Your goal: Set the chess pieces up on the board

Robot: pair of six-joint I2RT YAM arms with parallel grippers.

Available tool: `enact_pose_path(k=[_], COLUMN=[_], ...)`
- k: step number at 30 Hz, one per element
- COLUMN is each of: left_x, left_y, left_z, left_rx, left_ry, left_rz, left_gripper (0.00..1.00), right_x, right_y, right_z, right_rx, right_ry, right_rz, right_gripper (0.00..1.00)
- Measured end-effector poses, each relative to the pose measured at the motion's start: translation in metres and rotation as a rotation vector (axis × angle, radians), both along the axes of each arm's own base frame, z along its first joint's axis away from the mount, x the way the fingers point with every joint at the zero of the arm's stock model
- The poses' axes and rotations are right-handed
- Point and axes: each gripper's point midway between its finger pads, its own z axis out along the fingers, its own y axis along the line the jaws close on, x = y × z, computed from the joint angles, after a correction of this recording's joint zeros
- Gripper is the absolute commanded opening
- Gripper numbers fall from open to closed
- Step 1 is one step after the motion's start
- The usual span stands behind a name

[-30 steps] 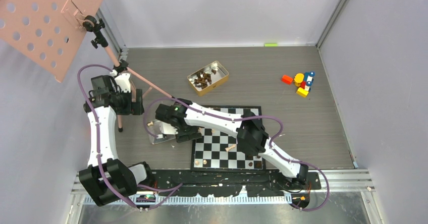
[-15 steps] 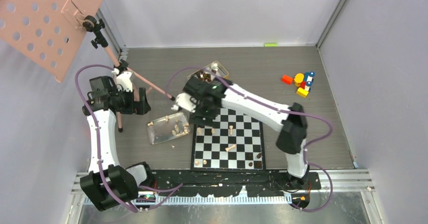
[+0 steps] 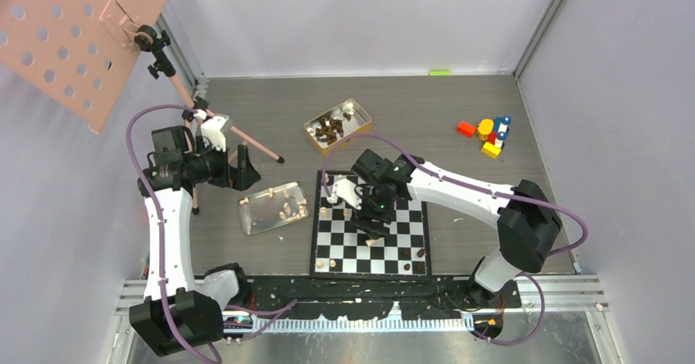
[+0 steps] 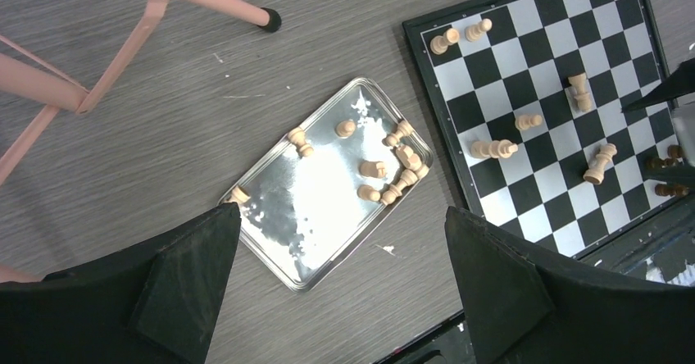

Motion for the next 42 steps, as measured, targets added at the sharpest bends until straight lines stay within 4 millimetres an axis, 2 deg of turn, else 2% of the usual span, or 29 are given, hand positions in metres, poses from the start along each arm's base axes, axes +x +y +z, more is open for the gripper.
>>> enact_pose_path(k=[2, 6, 14, 27, 32, 42], left_x=[-0.001, -0.002, -0.003, -0.003, -0.003, 0.0], left_y=[-0.002, -0.004, -0.005, -0.006, -0.006, -0.007], left_z=[0.0, 0.0, -0.003, -0.005, -0.006, -0.011], left_rx=[-0.003, -0.002, -0.008, -0.017, -0.018, -0.022], left_ry=[-0.001, -0.003, 0.008, 0.02, 0.024, 0.045], left_rz=[-0.008, -0.012, -0.011, -0.007, -0.01, -0.016], left_gripper=[0.99, 0.99, 0.99, 0.99, 0.99, 0.99], right_x=[-0.008, -0.012, -0.007, -0.013, -0.013, -0.012], right_y=[-0.005, -0.007, -0.002, -0.012, -0.014, -0.013], right_z=[-0.013, -0.027, -0.031, -0.051, -0.056, -0.059], right_rx=[-0.005, 0.004, 0.024, -0.034, -0.049, -0.053], right_ry=[0.033, 0.051, 0.025, 0.059, 0.067, 0.073], right_rz=[0.011, 0.024, 0.064, 0.106, 0.109, 0.103], right_gripper=[0.71, 0.7, 0.66, 0.61, 0.54, 0.26])
